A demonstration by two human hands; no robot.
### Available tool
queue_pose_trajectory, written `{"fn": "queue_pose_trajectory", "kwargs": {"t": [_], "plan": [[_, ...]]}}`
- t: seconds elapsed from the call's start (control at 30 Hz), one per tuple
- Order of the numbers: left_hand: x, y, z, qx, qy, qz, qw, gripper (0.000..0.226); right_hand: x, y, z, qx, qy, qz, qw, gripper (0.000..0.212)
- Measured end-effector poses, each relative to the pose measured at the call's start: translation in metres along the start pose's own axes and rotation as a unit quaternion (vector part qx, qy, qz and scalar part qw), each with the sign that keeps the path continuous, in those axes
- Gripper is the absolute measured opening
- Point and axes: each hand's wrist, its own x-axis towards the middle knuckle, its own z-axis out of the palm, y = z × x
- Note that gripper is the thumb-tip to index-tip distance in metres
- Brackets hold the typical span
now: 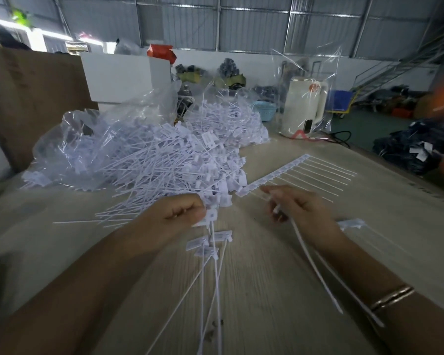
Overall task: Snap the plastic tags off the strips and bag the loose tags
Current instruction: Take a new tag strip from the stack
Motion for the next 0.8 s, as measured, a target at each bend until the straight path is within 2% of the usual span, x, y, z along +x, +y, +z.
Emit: {"fn": "queue_pose_trajectory", "kwargs": {"t": [0.07,0.13,0.23,0.3,0.37,0.43,0.5,0.6,0.7,0.8], "plan": [[0.005,-0.004,0.007,0.126,-0.002,0.012,0.992,0.017,0.001,0.005,0.012,-0.127,-0.050,-0.057,0.989,0.022],[0.006,-0.007,0.015,0.221,0.020,0.023,0.975,0.006,0.002,0.004,0.030,-0.195,-0.109,-0.084,0.971,0.035],[0.007,-0.007,0.017,0.299,0.093,0.069,0.947,0.016,0.001,0.001,0.041,-0.244,-0.137,-0.104,0.954,0.058],[0.010,0.000,0.022,0.257,0.112,0.061,0.958,0.037,-0.002,-0.003,0.043,-0.232,-0.126,-0.126,0.956,0.066],[0.013,0.009,0.035,0.159,0.069,0.023,0.985,0.052,-0.005,-0.008,0.050,-0.232,-0.138,-0.162,0.949,0.068],[0.014,0.011,0.045,0.116,0.056,0.016,0.992,0.042,-0.006,-0.012,0.052,-0.235,-0.159,-0.172,0.943,0.067],[0.015,0.008,0.044,0.109,0.073,0.005,0.991,0.034,-0.005,-0.015,0.044,-0.231,-0.158,-0.143,0.949,0.061],[0.012,-0.001,0.034,0.103,0.082,-0.005,0.991,0.035,-0.004,-0.011,0.029,-0.281,-0.148,-0.130,0.939,0.040],[0.010,-0.006,0.037,0.121,0.038,0.002,0.992,0.036,-0.004,-0.007,0.032,-0.335,-0.151,-0.160,0.916,0.018],[0.010,-0.005,0.036,0.125,0.022,0.020,0.992,0.033,-0.003,-0.007,0.034,-0.351,-0.146,-0.176,0.908,0.018]]}}
